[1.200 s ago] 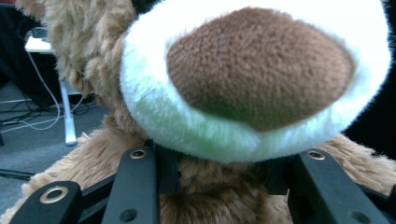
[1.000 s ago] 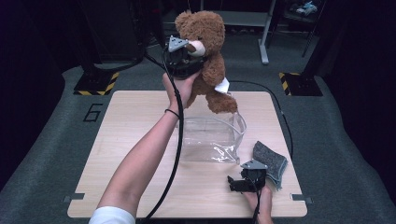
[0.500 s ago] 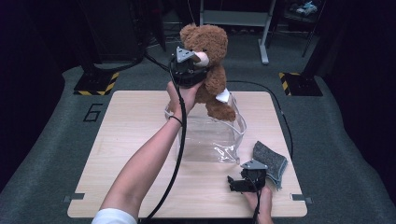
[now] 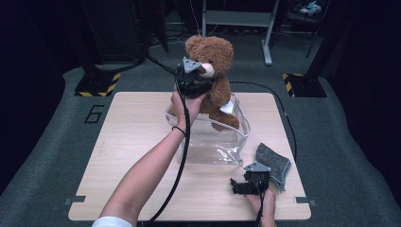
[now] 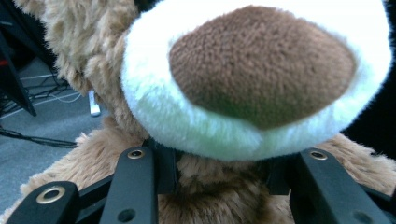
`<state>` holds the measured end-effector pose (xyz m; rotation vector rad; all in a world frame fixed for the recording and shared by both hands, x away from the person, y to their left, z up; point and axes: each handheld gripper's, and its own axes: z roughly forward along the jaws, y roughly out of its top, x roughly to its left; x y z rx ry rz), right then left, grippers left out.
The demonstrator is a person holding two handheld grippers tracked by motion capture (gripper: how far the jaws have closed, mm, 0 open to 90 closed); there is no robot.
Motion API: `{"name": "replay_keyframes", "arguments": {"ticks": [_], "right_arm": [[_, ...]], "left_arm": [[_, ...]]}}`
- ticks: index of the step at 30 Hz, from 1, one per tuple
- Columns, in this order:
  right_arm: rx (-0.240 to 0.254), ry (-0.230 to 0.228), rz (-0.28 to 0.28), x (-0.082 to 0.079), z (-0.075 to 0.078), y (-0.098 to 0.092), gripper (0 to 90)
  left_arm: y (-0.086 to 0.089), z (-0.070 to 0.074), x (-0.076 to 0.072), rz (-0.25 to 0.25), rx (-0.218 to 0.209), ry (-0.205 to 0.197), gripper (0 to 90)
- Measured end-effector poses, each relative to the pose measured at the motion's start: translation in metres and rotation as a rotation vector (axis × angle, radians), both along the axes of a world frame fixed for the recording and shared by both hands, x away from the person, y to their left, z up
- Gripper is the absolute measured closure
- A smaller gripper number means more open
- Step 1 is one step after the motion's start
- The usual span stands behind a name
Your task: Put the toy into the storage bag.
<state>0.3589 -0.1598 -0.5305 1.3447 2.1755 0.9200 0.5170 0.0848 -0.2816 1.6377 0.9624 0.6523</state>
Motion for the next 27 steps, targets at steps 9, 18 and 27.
{"name": "replay_keyframes", "arguments": {"ticks": [9,18,27], "right_arm": [[0.001,0.002,-0.004,0.000,0.000,0.000,1.8],[0.000,0.003,-0.003,0.000,0.000,0.000,1.8],[0.001,0.004,-0.002,0.000,0.000,0.000,1.8]], "left_arm": [[0.004,-0.017,-0.008,-0.009,0.022,0.036,56.1],[0.007,-0.030,-0.012,-0.034,0.024,0.107,55.3],[0.009,-0.038,-0.021,-0.063,0.057,0.148,55.3]]}}
